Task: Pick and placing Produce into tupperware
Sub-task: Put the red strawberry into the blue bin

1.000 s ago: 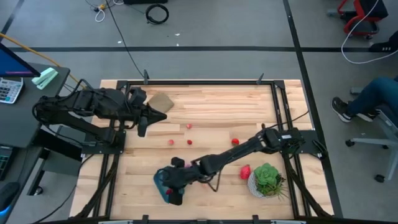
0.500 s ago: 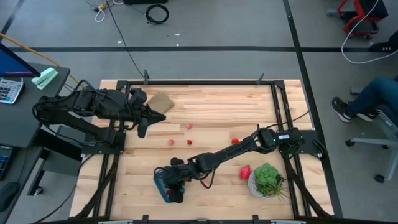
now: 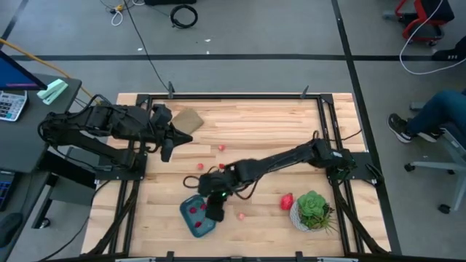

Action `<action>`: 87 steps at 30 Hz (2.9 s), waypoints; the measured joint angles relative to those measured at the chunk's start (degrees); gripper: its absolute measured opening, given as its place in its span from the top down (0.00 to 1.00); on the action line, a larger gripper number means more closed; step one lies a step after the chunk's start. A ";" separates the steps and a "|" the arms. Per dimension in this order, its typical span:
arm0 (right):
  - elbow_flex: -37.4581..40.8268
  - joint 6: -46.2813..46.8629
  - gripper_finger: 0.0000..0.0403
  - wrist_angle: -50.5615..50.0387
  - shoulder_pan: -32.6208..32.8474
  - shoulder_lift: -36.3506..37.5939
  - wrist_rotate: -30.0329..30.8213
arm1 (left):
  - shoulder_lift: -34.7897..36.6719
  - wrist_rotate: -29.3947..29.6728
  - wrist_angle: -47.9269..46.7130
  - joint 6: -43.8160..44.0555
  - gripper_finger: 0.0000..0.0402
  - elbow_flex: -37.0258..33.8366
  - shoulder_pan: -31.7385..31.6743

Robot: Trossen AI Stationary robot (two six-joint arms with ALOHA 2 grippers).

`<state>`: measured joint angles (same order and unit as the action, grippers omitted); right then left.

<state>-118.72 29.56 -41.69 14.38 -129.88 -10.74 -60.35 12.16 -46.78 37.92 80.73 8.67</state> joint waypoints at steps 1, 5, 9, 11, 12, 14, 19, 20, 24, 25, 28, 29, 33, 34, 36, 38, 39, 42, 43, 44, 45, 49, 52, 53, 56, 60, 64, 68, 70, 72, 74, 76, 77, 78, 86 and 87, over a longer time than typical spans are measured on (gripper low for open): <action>0.00 -2.28 0.77 -3.38 0.03 0.79 1.09 | 0.01 0.00 -0.18 -0.04 0.95 0.00 0.00; 0.07 -8.20 0.78 -12.76 0.95 2.81 4.26 | 0.01 0.00 -1.13 -0.08 0.91 0.00 0.00; 0.07 -8.43 0.76 -15.50 1.58 2.45 4.61 | -0.01 0.01 -3.49 0.04 0.88 0.00 -0.02; 0.73 -7.79 0.75 -15.32 1.89 1.66 4.73 | -0.42 0.04 -4.82 0.38 0.87 0.00 -0.02; 0.91 -7.74 0.74 -15.40 1.88 1.03 4.85 | -0.70 0.02 -5.55 0.36 0.86 0.00 -0.02; 1.05 -7.72 0.72 -15.75 1.68 0.52 5.36 | -0.93 0.00 -7.13 0.40 0.85 -0.04 -0.02; 1.00 -10.06 0.67 -16.20 0.28 0.75 6.29 | -2.54 0.00 -9.16 0.35 0.81 -0.04 -0.02; 0.92 -10.72 0.66 -16.17 -0.05 1.02 6.34 | -3.15 0.03 -9.00 0.34 0.81 -0.04 -0.14; 0.79 -11.25 0.66 -14.70 -1.03 2.98 6.36 | -4.94 -0.78 -9.28 -0.30 0.79 -0.04 -0.20; 0.77 -11.31 0.66 -14.36 -1.08 3.45 6.32 | -5.49 -1.58 -9.39 -1.19 0.80 -0.04 -0.20; 0.78 -12.79 0.67 -12.15 -1.15 4.25 6.27 | -7.07 -3.07 -9.72 -2.96 0.80 -0.04 -0.31; 0.78 -13.84 0.67 -11.36 -1.26 4.37 6.23 | -7.66 -3.08 -9.78 -3.01 0.80 -0.03 -0.44; 0.76 -14.20 0.66 -8.88 -1.63 4.71 4.67 | -9.24 -2.97 -9.73 -2.65 0.79 -0.02 -0.88; 0.76 -13.65 0.65 -8.94 -1.76 4.67 3.91 | -9.68 -2.95 -9.33 -2.65 0.78 0.04 -1.14; 0.76 -12.42 0.61 -9.68 -2.07 4.53 2.34 | -10.02 -3.04 -10.03 -2.68 0.75 -0.06 -1.49; 0.87 -11.82 0.56 -11.94 -2.37 4.47 2.03 | -10.38 -2.99 -9.75 -2.64 0.73 0.04 -1.49; 0.87 -11.80 0.54 -14.21 -2.56 4.47 2.06 | -10.50 -2.99 -9.53 -2.73 0.71 0.11 -1.60; 0.89 -11.66 0.46 -25.89 -3.32 4.54 4.26 | -10.73 -2.99 -10.13 -2.56 0.67 -0.06 -1.75; 0.92 -11.12 0.43 -30.71 -3.63 4.54 5.80 | -10.57 -2.99 -9.79 -2.46 0.66 -0.04 -1.75; 0.92 -9.60 0.41 -35.75 -4.04 4.55 6.96 | -10.51 -2.98 -9.84 -2.44 0.65 -0.02 -1.75; 0.92 -7.39 0.39 -40.57 -4.43 4.58 7.54 | -10.52 -2.99 -9.89 -2.40 0.63 -0.02 -1.75; 1.69 2.94 0.36 -48.23 -6.32 4.87 7.80 | -10.57 -2.99 -9.84 -2.59 0.61 -0.02 -1.75; 2.98 9.11 0.36 -46.93 -8.17 5.32 6.31 | -10.59 -2.99 -9.87 -2.59 0.61 -0.02 -1.75; 3.72 10.40 0.36 -47.17 -8.90 5.46 5.70 | -10.57 -2.97 -9.84 -2.58 0.61 -0.02 -1.75; 6.86 13.69 0.38 -48.05 -11.09 5.39 5.75 | -10.57 -2.97 -9.87 -2.57 0.63 -0.02 -1.74; 13.30 17.28 0.40 -48.11 -12.98 5.37 3.53 | -10.57 -2.99 -9.88 -2.57 0.64 -0.02 -1.68; 20.82 17.29 0.42 -48.06 -12.72 5.40 1.35 | -10.57 -2.97 -9.89 -2.61 0.63 -0.02 -1.68; 27.43 16.90 0.44 -48.13 -11.87 5.50 0.78 | -10.57 -2.97 -9.90 -2.63 0.62 -0.02 -1.68; 29.59 16.85 0.45 -47.48 -11.51 5.56 0.48 | -10.57 -2.97 -9.95 -2.65 0.62 -0.02 -1.68; 31.57 16.84 0.46 -44.92 -11.47 5.65 0.44 | -10.57 -2.97 -9.95 -2.65 0.63 -0.02 -1.68; 32.62 16.93 0.47 -43.21 -11.49 5.65 0.29 | -10.57 -2.97 -9.95 -3.07 0.63 -0.02 -1.68; 33.00 16.97 0.48 -42.64 -11.49 5.72 0.31 | -10.57 -2.97 -9.95 -4.29 0.64 -0.02 -1.68; 33.03 17.16 0.48 -42.03 -11.49 5.72 0.31 | -10.57 -2.97 -9.95 -4.51 0.64 -0.02 -1.68; 32.99 17.42 0.48 -41.63 -11.51 5.72 0.31 | -10.57 -2.97 -9.95 -4.56 0.65 -0.02 -1.68; 32.26 18.28 0.50 -37.45 -11.49 5.72 0.19 | -10.57 -2.97 -9.95 -4.62 0.64 -0.02 -1.68; 32.26 18.28 0.51 -36.48 -11.49 5.72 0.07 | -10.57 -2.97 -9.95 -4.62 0.64 -0.02 -1.68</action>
<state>-86.46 47.85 -78.17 2.90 -124.16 -10.67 -70.91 9.19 -56.73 33.30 80.71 6.98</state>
